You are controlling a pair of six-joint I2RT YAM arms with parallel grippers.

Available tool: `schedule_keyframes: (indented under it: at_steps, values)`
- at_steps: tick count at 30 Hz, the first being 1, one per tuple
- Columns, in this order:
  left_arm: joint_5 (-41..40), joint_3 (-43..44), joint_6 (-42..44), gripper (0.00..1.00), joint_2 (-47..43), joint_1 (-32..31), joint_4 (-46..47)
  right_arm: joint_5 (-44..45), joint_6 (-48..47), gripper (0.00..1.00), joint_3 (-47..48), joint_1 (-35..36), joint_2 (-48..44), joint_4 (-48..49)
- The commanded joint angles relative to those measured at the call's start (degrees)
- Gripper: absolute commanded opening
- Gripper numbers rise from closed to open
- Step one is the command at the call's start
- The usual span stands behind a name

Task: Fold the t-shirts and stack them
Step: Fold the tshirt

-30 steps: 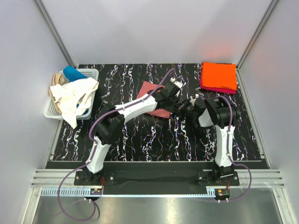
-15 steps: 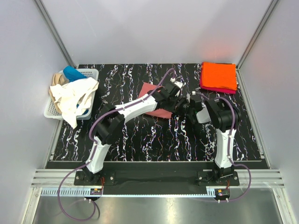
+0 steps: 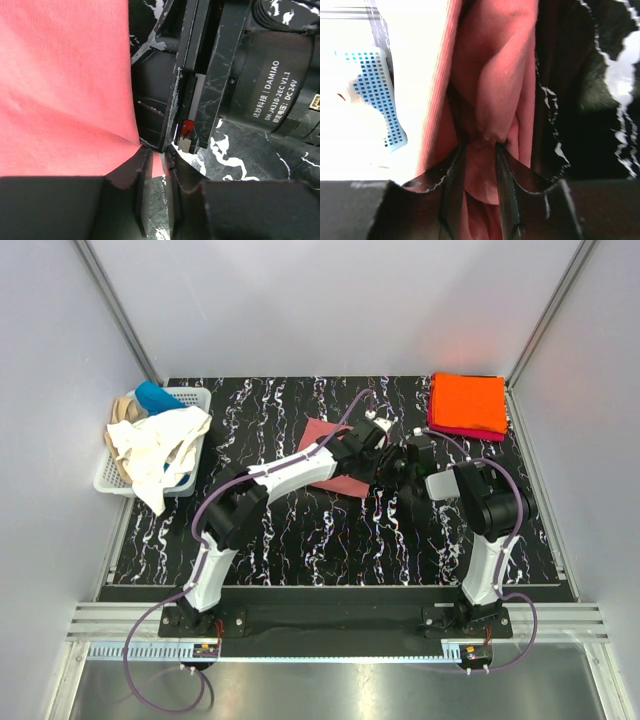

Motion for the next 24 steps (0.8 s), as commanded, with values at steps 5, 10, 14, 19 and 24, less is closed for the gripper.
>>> schedule_keyframes:
  at_steps: [5,10,14,19,24]
  values:
    - [3.82,0.08,-1.94,0.22,-2.83,0.74,4.13,-3.21,-2.98,0.33,-1.47,-1.99,-3.2,-2.84]
    - [4.61,0.43,-2.29,0.25,-5.12,1.36,4.21,-5.41,-2.89,0.27,-1.82,-2.78,-4.16,-3.36]
    - [6.89,0.34,-2.91,0.28,-6.96,2.41,4.3,-5.76,-3.24,0.33,-3.49,-3.57,-5.83,-3.97]
    - [6.91,-0.45,-3.17,0.29,-9.25,3.55,4.3,-6.11,-4.56,0.33,-4.9,-5.07,-8.29,-4.76]
    - [6.73,-3.61,-3.7,0.29,-10.31,5.66,4.48,-7.08,-4.92,0.22,-5.07,-5.42,-8.73,-5.29]
